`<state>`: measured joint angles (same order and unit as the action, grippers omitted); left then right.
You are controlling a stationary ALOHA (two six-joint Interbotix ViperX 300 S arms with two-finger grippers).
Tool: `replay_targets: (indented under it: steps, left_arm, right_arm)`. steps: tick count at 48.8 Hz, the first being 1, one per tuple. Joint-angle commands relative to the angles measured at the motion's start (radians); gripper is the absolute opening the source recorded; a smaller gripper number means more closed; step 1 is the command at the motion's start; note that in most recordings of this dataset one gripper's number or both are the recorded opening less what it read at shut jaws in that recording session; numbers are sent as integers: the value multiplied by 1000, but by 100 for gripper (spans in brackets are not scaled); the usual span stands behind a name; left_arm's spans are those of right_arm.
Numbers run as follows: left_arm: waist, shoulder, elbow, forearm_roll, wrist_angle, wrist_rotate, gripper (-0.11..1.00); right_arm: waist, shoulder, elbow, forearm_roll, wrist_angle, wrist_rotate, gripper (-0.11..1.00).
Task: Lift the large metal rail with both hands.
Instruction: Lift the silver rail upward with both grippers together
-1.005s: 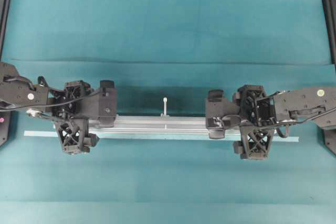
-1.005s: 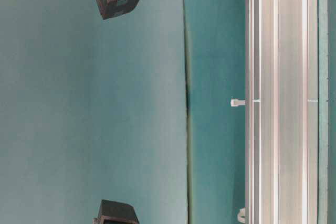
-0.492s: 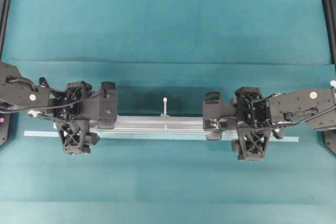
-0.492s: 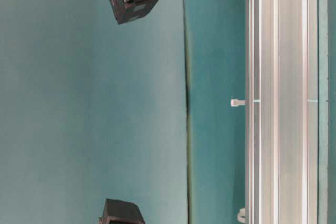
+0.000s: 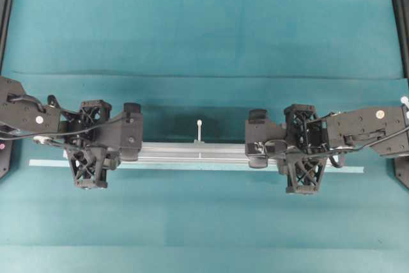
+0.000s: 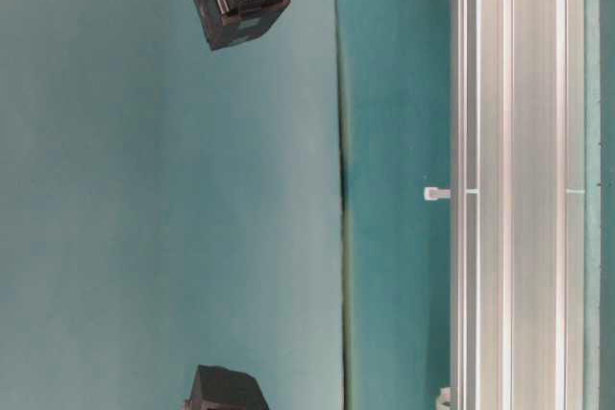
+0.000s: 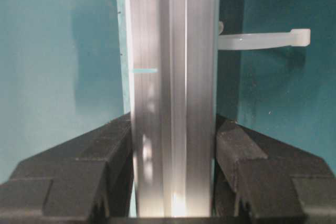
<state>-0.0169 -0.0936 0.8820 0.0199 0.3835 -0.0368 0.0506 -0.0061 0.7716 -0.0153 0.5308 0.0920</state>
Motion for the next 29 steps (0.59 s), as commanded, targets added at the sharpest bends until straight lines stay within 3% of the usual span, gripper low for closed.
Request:
replay_targets:
  steps: [1,18,29]
  left_arm:
    - [-5,-3,-21,2,-6,2,35]
    - [-6,-11,-44,2,8,2,35]
    - [-8,-46,-123,2,149,2,35]
  right_arm:
    - [8,5,-12,9,-17,3,41]
    - [6,-6,-15,11,11,3,41]
    - [5,-97,-54,9,140,3,41]
